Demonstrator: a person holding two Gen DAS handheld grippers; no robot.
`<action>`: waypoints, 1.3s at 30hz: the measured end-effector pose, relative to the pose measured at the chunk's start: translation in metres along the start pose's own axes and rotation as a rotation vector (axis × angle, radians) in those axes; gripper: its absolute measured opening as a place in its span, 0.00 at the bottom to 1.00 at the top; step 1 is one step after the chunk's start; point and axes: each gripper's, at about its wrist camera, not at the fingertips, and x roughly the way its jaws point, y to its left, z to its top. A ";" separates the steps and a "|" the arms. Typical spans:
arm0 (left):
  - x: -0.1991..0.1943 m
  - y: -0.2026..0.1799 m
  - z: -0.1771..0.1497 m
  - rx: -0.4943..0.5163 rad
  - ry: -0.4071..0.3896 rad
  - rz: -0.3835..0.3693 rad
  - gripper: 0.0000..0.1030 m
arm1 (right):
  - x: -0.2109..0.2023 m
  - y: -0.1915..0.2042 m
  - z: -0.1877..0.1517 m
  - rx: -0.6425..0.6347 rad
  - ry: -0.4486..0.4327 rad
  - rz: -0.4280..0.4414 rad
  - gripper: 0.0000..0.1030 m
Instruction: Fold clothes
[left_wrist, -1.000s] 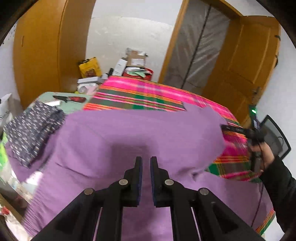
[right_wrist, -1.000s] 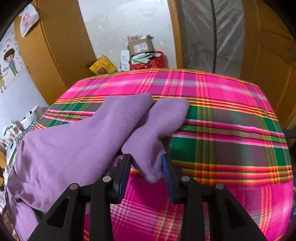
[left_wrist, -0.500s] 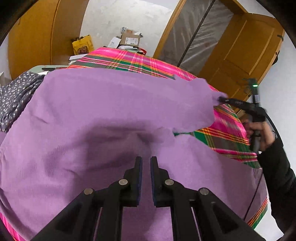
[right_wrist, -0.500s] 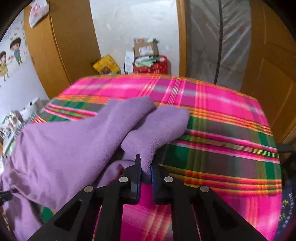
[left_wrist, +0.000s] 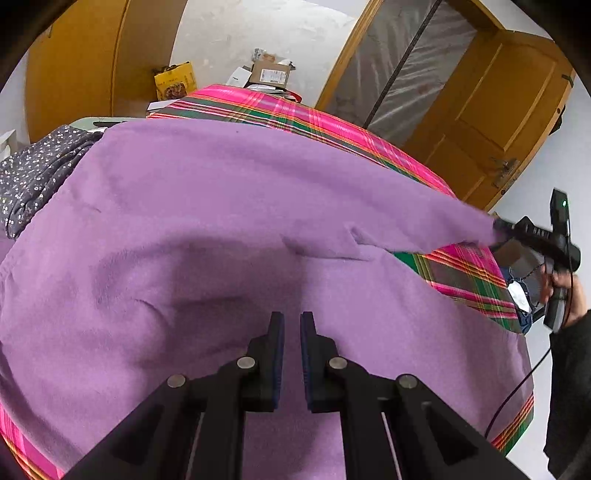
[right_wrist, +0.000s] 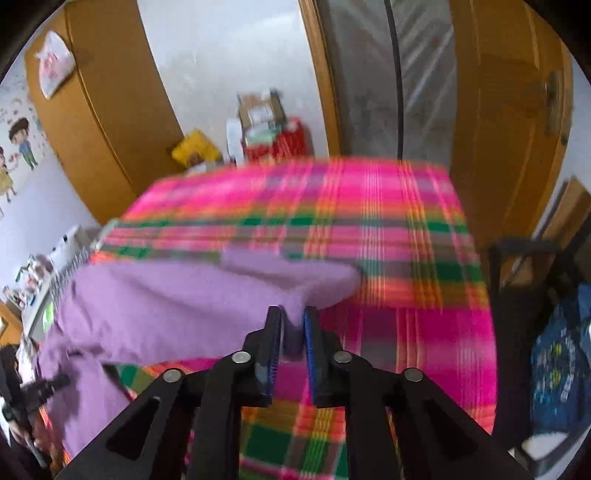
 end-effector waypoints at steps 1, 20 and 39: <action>-0.001 -0.001 -0.001 0.006 0.001 0.002 0.08 | -0.002 -0.004 -0.005 0.014 -0.006 0.004 0.33; 0.007 -0.004 -0.008 0.016 -0.006 0.013 0.08 | 0.042 0.027 0.007 0.066 -0.006 0.214 0.06; 0.011 -0.001 -0.012 0.020 -0.030 -0.016 0.09 | 0.058 0.138 -0.006 -0.140 0.027 0.334 0.34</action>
